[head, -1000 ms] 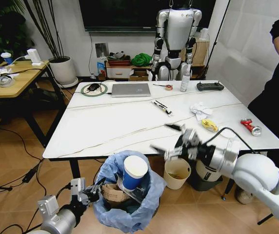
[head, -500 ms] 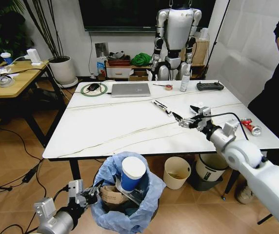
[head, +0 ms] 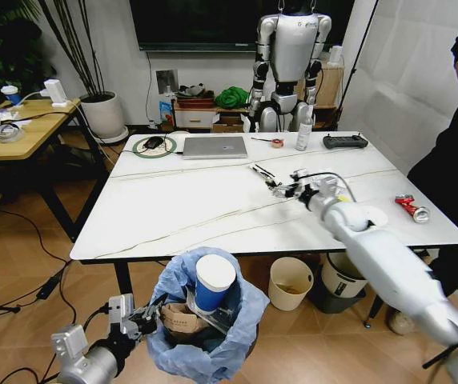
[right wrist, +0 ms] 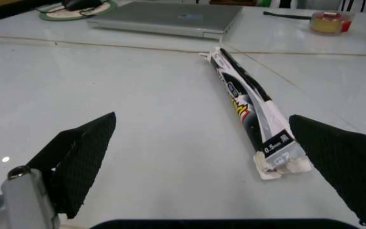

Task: Pick up the trash bin and place the trash from the table into it.

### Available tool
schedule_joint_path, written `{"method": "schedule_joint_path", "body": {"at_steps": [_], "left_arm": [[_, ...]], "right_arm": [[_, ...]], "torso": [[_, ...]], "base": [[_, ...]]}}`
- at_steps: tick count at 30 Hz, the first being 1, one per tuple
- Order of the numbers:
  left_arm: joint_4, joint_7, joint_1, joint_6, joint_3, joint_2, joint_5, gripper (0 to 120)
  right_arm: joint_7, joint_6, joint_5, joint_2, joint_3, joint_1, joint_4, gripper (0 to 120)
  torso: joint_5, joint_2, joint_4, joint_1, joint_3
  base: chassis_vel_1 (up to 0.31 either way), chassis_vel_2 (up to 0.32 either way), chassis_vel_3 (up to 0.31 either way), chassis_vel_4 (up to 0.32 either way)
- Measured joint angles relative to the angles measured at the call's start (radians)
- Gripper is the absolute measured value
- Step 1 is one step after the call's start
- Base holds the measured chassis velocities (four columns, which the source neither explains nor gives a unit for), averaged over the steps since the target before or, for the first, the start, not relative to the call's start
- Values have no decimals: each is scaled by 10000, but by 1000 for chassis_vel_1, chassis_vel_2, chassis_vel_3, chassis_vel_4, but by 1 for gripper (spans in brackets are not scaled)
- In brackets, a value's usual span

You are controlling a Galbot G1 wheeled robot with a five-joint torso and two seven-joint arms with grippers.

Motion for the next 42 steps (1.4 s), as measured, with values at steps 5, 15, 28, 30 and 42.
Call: {"method": "schedule_joint_path", "body": {"at_steps": [5, 15, 28, 30, 42], "left_arm": [[0, 9, 16, -6, 1, -45, 39, 0], [0, 12, -11, -15, -20, -49, 25, 0], [-31, 13, 18, -20, -65, -29, 10, 0], [-37, 13, 10, -21, -65, -28, 9, 0], [-69, 13, 69, -34, -89, -72, 34, 0]], "right_arm": [[-52, 246, -564, 684, 90, 520, -963, 100], [-128, 315, -999, 940, 219, 950, -1946, 100], [-428, 488, -1250, 1026, 427, 1085, -2889, 100], [-486, 481, -1250, 1024, 426, 1052, -2918, 94], [-645, 479, -1237, 1188, 457, 1088, -3249, 53]], "torso": [[0, 1, 2, -2, -1], [1, 3, -3, -2, -1], [2, 3, -2, -2, -1], [2, 3, -1, -2, -1], [2, 3, 0, -2, -1]], "base": [[0, 0, 0, 0], [0, 0, 0, 0], [0, 0, 0, 0], [0, 0, 0, 0], [0, 0, 0, 0]]}}
